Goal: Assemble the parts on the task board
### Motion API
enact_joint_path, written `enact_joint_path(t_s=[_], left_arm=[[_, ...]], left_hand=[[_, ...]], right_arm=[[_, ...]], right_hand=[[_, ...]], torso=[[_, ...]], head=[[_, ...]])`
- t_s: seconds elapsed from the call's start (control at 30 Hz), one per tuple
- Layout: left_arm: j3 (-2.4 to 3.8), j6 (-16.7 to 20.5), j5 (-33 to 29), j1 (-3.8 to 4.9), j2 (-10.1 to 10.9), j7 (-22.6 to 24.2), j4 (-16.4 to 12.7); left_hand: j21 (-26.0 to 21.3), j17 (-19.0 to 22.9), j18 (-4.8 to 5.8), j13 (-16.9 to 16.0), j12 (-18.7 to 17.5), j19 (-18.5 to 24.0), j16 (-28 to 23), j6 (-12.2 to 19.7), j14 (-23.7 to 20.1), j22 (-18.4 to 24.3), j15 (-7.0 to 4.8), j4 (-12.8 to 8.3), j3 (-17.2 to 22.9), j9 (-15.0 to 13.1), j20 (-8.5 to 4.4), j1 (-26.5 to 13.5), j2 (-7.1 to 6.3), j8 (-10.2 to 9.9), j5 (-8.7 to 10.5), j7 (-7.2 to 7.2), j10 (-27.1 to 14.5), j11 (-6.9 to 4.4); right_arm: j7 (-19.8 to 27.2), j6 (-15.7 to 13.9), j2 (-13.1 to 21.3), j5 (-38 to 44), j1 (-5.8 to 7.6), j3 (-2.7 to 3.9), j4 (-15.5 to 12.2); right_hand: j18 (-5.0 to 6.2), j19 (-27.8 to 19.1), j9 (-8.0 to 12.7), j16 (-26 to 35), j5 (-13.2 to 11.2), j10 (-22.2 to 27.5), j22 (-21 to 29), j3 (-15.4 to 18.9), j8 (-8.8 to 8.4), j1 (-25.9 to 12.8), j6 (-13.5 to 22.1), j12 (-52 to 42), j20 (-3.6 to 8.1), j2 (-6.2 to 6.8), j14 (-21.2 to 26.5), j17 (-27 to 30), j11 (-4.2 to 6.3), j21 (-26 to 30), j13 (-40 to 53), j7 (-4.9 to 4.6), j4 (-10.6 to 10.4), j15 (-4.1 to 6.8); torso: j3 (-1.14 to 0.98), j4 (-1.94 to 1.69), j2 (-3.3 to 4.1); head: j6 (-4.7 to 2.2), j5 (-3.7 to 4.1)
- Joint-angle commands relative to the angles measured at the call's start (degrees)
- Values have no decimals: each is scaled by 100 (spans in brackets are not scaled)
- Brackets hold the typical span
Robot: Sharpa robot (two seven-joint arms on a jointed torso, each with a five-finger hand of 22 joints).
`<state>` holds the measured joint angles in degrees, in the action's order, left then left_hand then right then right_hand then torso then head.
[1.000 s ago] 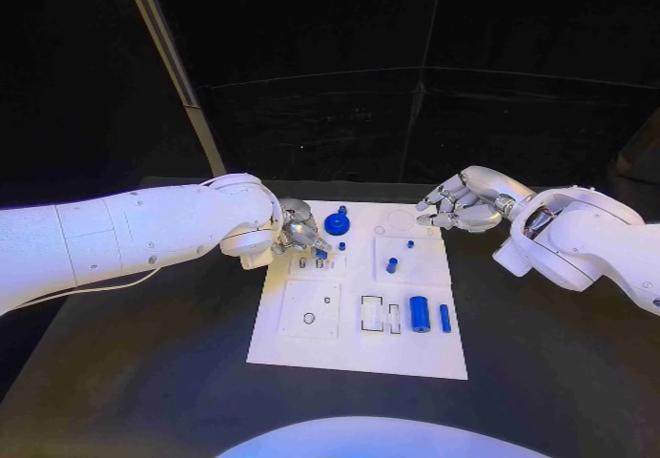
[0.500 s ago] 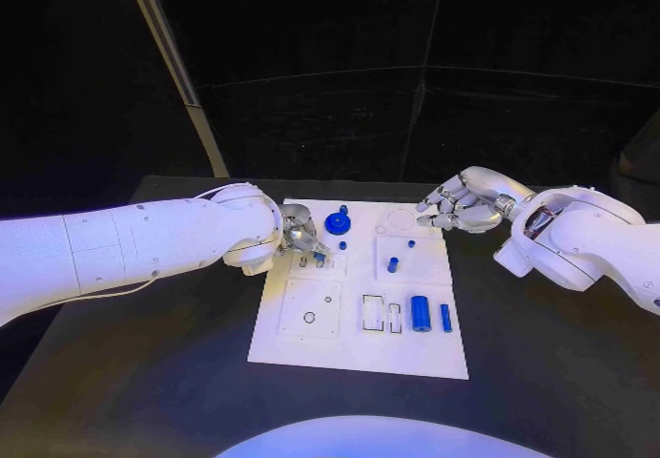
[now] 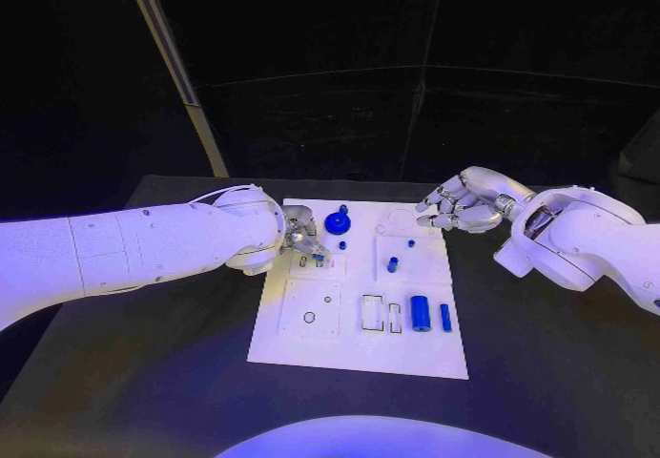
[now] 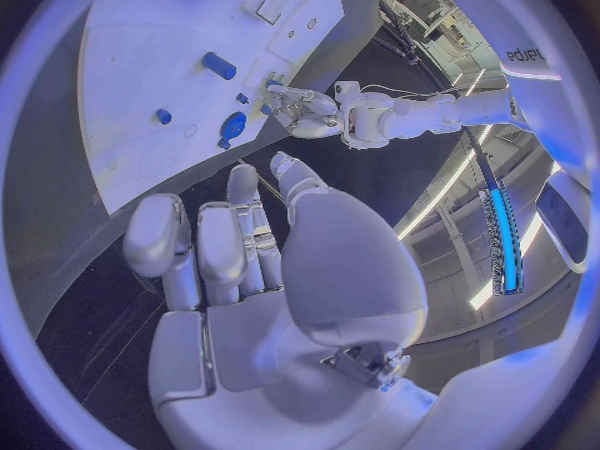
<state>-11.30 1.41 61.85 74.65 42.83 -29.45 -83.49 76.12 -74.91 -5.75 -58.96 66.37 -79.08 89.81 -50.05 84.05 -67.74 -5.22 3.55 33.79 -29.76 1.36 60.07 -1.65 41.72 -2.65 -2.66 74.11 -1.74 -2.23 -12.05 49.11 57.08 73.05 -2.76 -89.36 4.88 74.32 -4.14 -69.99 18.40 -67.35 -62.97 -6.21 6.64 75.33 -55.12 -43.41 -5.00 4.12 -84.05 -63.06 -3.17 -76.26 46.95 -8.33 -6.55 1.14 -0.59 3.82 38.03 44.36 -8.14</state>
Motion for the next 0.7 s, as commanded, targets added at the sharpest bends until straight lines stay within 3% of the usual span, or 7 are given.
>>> enact_joint_path(t_s=[0.03,0.7], left_arm=[[-1,-158,168,-2,-41,-4,21],[-43,-377,29,-33,-45,-35,15]], left_hand=[[0,-1509,90,5,23,-17,19,1,595,6,13,-841,884,-6,-3,6,54,32,-15,21,26,3],[1,-1509,91,8,23,-18,19,4,595,3,14,-831,894,-9,-4,-13,53,37,-14,19,26,5]], right_arm=[[68,-20,-15,10,11,3,-6],[47,7,-23,10,10,3,5]], right_hand=[[81,-43,7,15,34,28,1,-1,35,-32,46,10,2,13,-67,-3,15,20,-2,13,-25,20],[81,-43,7,15,34,28,1,-1,35,-32,46,10,2,13,-67,-3,15,20,-2,13,-25,20]], torso=[[3,3,6],[-3,-1,-5]], head=[[9,4],[61,-11]])
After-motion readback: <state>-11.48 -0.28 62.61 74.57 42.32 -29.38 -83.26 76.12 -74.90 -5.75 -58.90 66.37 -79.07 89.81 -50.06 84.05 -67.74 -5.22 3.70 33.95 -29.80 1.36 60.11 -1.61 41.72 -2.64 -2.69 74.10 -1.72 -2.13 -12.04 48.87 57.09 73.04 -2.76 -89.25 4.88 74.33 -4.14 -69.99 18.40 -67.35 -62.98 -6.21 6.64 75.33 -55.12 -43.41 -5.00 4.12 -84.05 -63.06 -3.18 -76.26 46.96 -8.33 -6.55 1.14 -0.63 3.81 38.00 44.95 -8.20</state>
